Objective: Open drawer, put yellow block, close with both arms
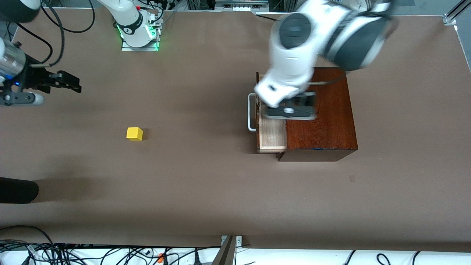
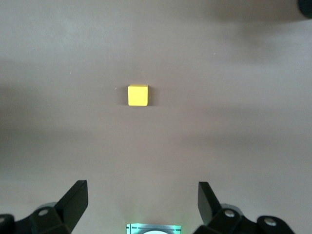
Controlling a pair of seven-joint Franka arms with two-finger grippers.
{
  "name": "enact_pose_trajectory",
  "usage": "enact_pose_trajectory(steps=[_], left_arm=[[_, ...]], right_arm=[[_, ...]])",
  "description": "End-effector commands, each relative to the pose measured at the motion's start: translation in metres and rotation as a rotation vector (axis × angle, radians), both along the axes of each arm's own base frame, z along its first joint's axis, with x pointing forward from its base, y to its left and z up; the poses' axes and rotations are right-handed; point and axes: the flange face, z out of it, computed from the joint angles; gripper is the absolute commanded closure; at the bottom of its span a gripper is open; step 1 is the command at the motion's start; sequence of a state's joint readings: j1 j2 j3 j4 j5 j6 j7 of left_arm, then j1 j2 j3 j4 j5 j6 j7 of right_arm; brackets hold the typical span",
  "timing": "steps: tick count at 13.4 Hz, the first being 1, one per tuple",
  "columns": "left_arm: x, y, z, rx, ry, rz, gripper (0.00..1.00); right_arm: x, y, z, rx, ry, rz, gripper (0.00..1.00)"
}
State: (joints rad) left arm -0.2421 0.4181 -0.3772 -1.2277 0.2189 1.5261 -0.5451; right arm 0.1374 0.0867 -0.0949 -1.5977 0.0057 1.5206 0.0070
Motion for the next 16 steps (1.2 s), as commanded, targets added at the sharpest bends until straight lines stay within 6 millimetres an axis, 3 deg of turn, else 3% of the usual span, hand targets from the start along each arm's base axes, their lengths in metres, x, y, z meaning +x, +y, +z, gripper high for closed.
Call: enact_pose_trajectory(steps=[1, 3, 6, 7, 10, 14, 16], left_arm=[[0.014, 0.073, 0.030, -0.030, 0.016, 0.013, 0.00], [0.026, 0.122, 0.043, -0.064, 0.018, -0.016, 0.00], [0.028, 0.186, 0.069, -0.120, -0.003, -0.064, 0.00], [0.027, 0.217, 0.075, -0.111, -0.011, -0.068, 0.00], [0.009, 0.268, 0.082, -0.117, -0.016, -0.080, 0.00], [-0.044, 0.291, 0.063, -0.121, -0.085, -0.029, 0.00], [-0.043, 0.299, 0.056, -0.116, -0.043, -0.016, 0.00]], right_arm=[[0.016, 0.000, -0.033, -0.012, 0.064, 0.007, 0.00], [0.022, 0.021, -0.055, -0.051, 0.090, 0.036, 0.00], [0.035, 0.050, -0.119, -0.060, 0.105, 0.077, 0.00], [0.037, 0.054, -0.140, -0.055, 0.096, 0.081, 0.00], [0.032, 0.052, -0.196, -0.048, 0.068, 0.081, 0.00], [0.017, 0.048, -0.260, -0.024, 0.008, 0.066, 0.00], [0.008, 0.046, -0.285, 0.002, -0.008, 0.037, 0.00]])
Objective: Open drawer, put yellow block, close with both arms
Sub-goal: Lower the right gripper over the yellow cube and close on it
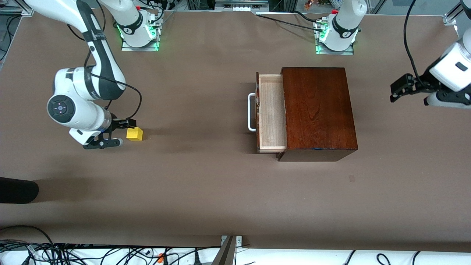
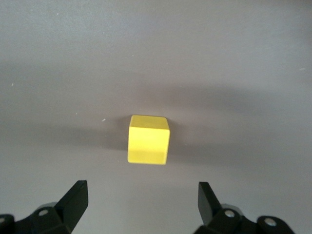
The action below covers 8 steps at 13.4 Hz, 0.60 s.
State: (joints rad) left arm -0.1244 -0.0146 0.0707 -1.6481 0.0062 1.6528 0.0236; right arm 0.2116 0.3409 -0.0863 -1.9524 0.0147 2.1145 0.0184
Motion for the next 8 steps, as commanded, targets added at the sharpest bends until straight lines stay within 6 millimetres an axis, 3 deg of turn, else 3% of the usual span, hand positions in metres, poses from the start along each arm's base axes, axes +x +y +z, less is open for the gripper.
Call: enact_pose_trajectory(steps=[1, 6, 8], left_arm=[[-0.013, 0.006, -0.007, -0.008, 0.027, 0.013, 0.00], [-0.014, 0.006, -0.008, -0.007, 0.067, 0.041, 0.00], [-0.014, 0.016, -0.012, 0.000, 0.102, 0.053, 0.00]], right_arm=[[-0.016, -0.005, -0.026, 0.022, -0.031, -0.032, 0.00], [-0.025, -0.011, -0.079, 0.014, -0.057, -0.038, 0.00], [-0.024, -0.014, -0.089, 0.011, -0.066, -0.042, 0.01]])
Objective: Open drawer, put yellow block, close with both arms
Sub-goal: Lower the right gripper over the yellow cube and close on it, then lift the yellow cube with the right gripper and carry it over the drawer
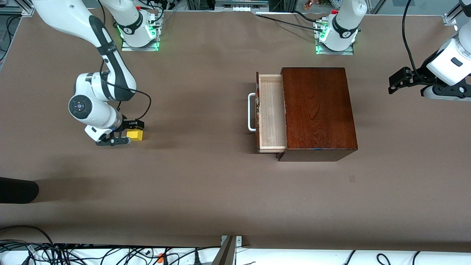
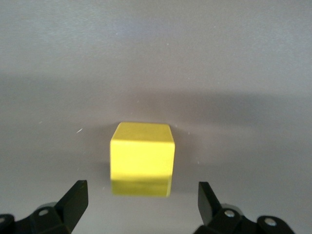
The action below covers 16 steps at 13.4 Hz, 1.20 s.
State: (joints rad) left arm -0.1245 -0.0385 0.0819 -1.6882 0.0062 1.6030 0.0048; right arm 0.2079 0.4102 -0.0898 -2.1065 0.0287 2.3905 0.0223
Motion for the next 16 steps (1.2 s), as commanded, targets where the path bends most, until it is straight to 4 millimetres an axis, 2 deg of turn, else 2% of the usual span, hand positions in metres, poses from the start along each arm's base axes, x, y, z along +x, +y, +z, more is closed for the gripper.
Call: enact_pose_trajectory(steps=[1, 3, 4, 5, 6, 8, 9, 11, 12, 14, 16], left_arm=[[-0.002, 0.022, -0.003, -0.002, 0.057, 0.032, 0.00], [-0.002, 0.031, -0.002, -0.005, 0.053, 0.031, 0.00], [-0.002, 0.029, -0.002, -0.004, 0.053, 0.029, 0.00], [-0.001, 0.029, -0.002, -0.006, 0.050, 0.030, 0.00], [0.000, 0.026, -0.003, -0.003, 0.052, 0.023, 0.00], [0.003, 0.022, 0.002, 0.000, 0.044, 0.017, 0.00], [0.003, 0.021, 0.002, -0.002, 0.044, 0.017, 0.00], [0.003, 0.021, 0.001, -0.002, 0.047, 0.017, 0.00], [0.004, 0.021, -0.001, -0.001, 0.051, 0.017, 0.00], [0.004, 0.024, -0.003, -0.001, 0.056, 0.022, 0.00], [0.006, 0.025, -0.007, 0.001, 0.064, 0.023, 0.00]], right_arm=[[0.001, -0.004, -0.009, 0.007, -0.011, -0.021, 0.08], [0.001, -0.004, -0.010, 0.008, -0.009, -0.018, 0.27], [0.001, -0.004, -0.010, 0.008, -0.009, -0.018, 0.43], [0.002, -0.004, -0.008, 0.008, -0.012, -0.013, 0.64], [0.003, -0.004, -0.007, 0.009, -0.015, 0.002, 0.76], [0.009, 0.003, 0.000, 0.012, -0.031, 0.033, 0.90], [0.012, 0.009, 0.007, 0.011, -0.041, 0.052, 0.91], [0.015, 0.038, 0.030, 0.036, -0.080, 0.163, 0.91], [0.017, 0.054, 0.043, 0.054, -0.101, 0.251, 0.91], [0.021, 0.070, 0.060, 0.074, -0.122, 0.412, 0.91], [0.023, 0.096, 0.084, 0.100, -0.136, 0.623, 0.90]])
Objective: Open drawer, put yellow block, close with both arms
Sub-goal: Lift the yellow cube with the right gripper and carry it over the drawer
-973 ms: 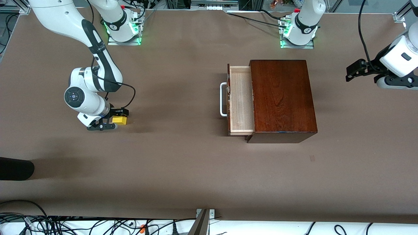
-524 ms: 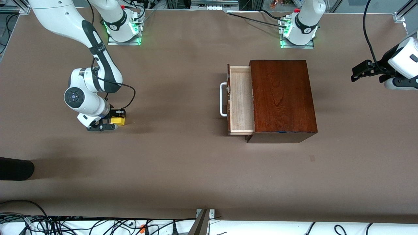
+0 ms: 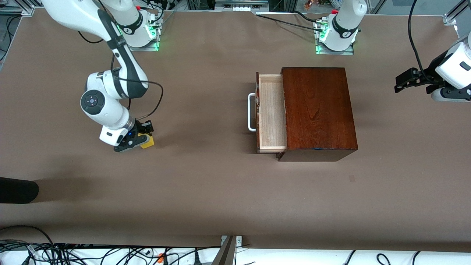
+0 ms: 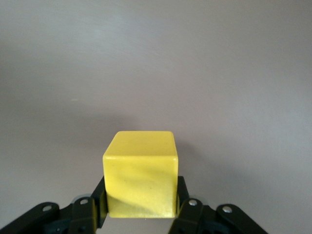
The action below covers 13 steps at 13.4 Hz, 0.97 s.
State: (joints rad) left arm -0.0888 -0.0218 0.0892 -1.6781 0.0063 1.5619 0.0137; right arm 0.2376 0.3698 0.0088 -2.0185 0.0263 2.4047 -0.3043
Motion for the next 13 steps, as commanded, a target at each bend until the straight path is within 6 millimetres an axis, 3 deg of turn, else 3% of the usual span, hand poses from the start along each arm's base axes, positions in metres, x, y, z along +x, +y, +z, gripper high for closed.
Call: enact_pose_trajectory(steps=[1, 4, 7, 13], left_arm=[[0.006, 0.002, 0.001, -0.003, 0.015, -0.011, 0.00], [0.006, 0.000, -0.001, -0.002, 0.019, -0.014, 0.00], [0.007, -0.002, -0.003, -0.002, 0.024, -0.018, 0.00], [0.009, -0.008, -0.006, -0.001, 0.025, -0.029, 0.00]], right_arm=[[0.000, 0.034, 0.036, 0.020, -0.009, 0.273, 0.90], [-0.007, 0.111, 0.083, 0.046, -0.013, 0.478, 0.87], [-0.034, 0.199, 0.118, -0.021, -0.047, 0.667, 0.86], [-0.099, 0.367, 0.155, -0.048, -0.044, 0.925, 0.87]])
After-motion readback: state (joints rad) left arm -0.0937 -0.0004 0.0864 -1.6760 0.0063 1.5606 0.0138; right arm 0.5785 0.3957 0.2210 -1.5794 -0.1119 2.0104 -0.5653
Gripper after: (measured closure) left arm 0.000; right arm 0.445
